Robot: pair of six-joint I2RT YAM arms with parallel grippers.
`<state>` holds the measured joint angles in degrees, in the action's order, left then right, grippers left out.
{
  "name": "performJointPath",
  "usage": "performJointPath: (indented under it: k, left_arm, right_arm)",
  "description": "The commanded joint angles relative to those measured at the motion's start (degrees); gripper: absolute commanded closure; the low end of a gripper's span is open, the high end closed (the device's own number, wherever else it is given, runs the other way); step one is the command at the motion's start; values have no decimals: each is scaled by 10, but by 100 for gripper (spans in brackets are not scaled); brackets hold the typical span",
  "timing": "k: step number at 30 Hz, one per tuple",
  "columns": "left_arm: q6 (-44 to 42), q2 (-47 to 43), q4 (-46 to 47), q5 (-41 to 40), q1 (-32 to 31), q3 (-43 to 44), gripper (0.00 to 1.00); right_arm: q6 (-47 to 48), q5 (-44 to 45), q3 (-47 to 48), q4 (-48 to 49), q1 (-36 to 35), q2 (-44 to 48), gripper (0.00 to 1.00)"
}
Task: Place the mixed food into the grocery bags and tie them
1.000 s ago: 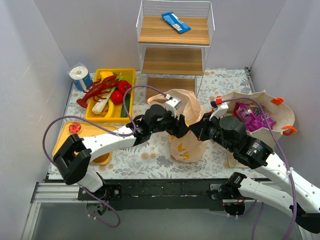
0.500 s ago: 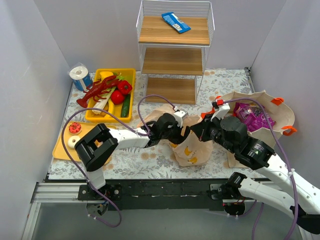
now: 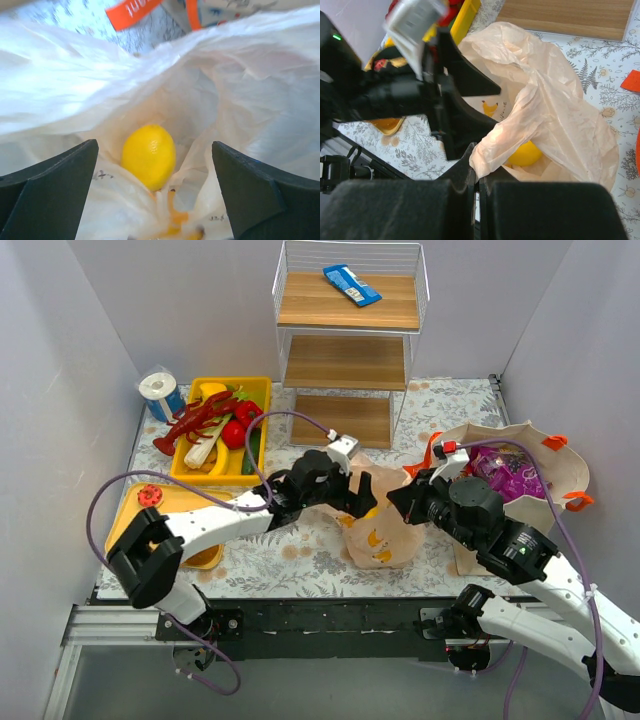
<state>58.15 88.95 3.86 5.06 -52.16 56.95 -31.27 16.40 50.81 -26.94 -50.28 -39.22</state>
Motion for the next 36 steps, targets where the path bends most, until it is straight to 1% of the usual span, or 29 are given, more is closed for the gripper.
performJointPath:
  k: [1,2,3,4,5,6,8,9,11,12,14,18,19,22,24,26,27,31,33,36]
  left_arm:
    - [-30,-97,-35,-9,47,11,2]
    - [-34,-106,-70,-2,59,14,2]
    - [-39,-114,-83,6,95,18,2]
    - [-42,-129,-97,15,114,25,2]
    - [-46,-134,-126,13,134,31,2]
    - [-51,-137,-142,3,173,37,2]
    - [-63,-135,-193,-19,216,61,2]
    - [-66,-133,-205,-19,262,67,2]
    - [-78,-124,-218,-22,309,67,2]
    - [-81,-120,-218,-39,342,64,2]
    - [-86,-98,-214,-88,363,62,2]
    - [-67,-42,-208,-65,419,77,2]
    - [-66,-32,-206,-59,426,83,2]
    - [-68,16,-206,-51,433,108,7]
    - [-72,46,-204,-25,433,121,13]
    - [-76,66,-199,-24,432,128,18]
    - [-80,77,-199,-26,432,134,22]
    - [-88,128,-207,-41,433,145,30]
    - [-88,135,-211,-44,433,145,35]
    - [-87,134,-206,-43,434,140,38]
  right_arm:
    - [4,14,3,12,-2,11,99]
    - [4,15,3,11,-2,11,99]
    - [4,16,3,8,-2,11,99]
    - [4,17,3,9,-2,12,99]
    - [4,17,3,7,-2,13,99]
    - [4,18,3,8,-2,14,99]
    - [4,19,2,8,-2,15,99]
    - [4,19,1,9,-2,17,99]
    - [4,19,2,9,-2,18,99]
    - [5,20,1,8,-2,19,99]
    - [5,20,1,9,-2,19,99]
    - [6,19,1,6,-3,22,99]
    - [6,19,0,7,-2,22,99]
    - [6,21,-7,7,-2,28,99]
    - [5,19,-11,10,-2,32,99]
    - [6,21,-12,10,-1,33,99]
    - [6,21,-11,9,-1,33,99]
    - [6,24,-9,5,-2,35,99]
    - [6,24,-9,3,-2,37,99]
    - [5,25,-9,2,-2,38,99]
